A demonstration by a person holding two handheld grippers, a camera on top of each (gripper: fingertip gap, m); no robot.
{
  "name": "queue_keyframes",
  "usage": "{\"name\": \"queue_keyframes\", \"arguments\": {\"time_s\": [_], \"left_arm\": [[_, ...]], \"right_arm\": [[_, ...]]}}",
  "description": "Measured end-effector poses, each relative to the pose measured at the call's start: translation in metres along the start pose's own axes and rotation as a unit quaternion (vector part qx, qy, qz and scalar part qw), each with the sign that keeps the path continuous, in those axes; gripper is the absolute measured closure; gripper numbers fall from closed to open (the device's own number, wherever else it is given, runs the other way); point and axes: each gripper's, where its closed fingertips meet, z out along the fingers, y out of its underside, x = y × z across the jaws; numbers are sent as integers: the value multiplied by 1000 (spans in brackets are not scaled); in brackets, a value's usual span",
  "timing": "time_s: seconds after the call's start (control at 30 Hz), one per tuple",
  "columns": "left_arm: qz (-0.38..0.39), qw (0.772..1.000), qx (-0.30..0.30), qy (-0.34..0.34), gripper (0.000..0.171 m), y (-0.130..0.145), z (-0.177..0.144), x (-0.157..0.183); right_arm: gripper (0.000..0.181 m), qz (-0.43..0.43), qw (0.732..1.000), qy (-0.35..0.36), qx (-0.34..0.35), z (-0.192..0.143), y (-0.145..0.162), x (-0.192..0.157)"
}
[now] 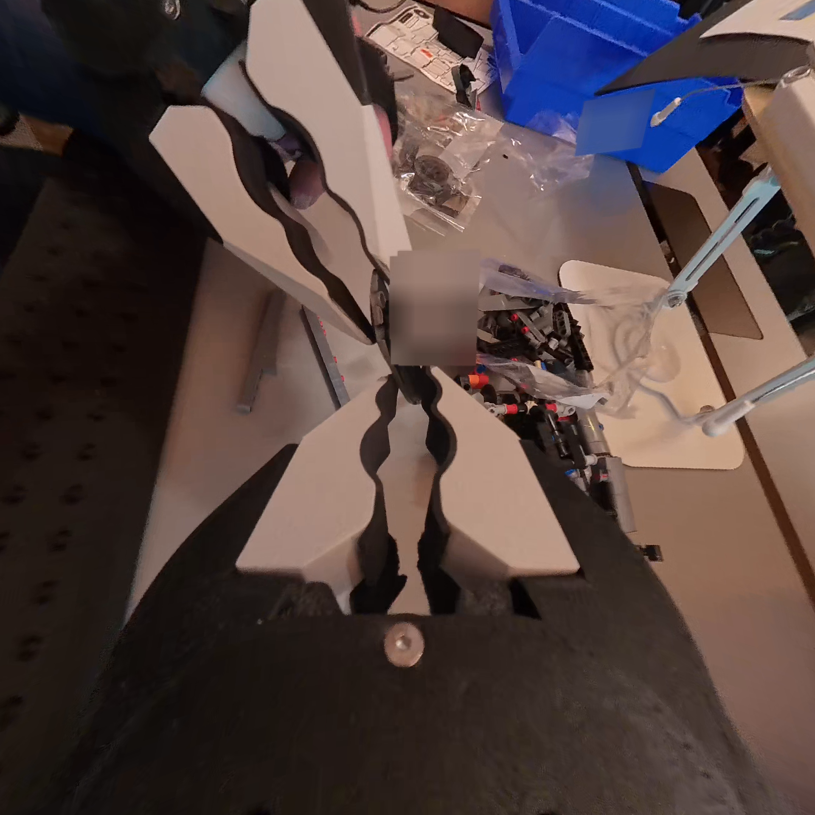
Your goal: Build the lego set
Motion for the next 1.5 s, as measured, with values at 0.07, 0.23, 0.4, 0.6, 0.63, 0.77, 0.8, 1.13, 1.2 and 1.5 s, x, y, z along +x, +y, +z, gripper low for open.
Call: {"name": "queue_keyframes", "arguments": {"time_s": [0.07,0.23,0.4,0.6,0.63,0.77,0.8,1.13,1.2,1.5], "left_arm": [[23,1000,-7,-18,160,-1,0,-1],[59,996,-40,-50,161,2,3,-1],[99,991,-60,-63,161,2,7,5],[122,991,-48,-24,163,0,9,19],[130,990,-52,-12,163,3,11,25],[172,984,-52,-6,164,3,14,33],[181,982,-56,-11,164,4,14,32],[219,974,-51,10,164,4,15,44],[225,973,-58,7,164,5,15,45],[211,973,-93,26,165,20,17,48]], "right_arm": [[173,32,999,-1,5,2,-1,2],[173,92,996,-7,10,5,2,5],[174,106,994,-6,0,7,7,5],[157,102,990,-101,6,-4,14,-11],[148,107,987,-119,5,-8,17,-14],[148,123,980,-152,45,-22,11,-17],[148,123,980,-153,39,-21,13,-18],[160,210,945,-239,69,-21,13,-27],[162,204,949,-232,62,-19,12,-28],[180,110,982,-156,17,-8,19,-30]]}}
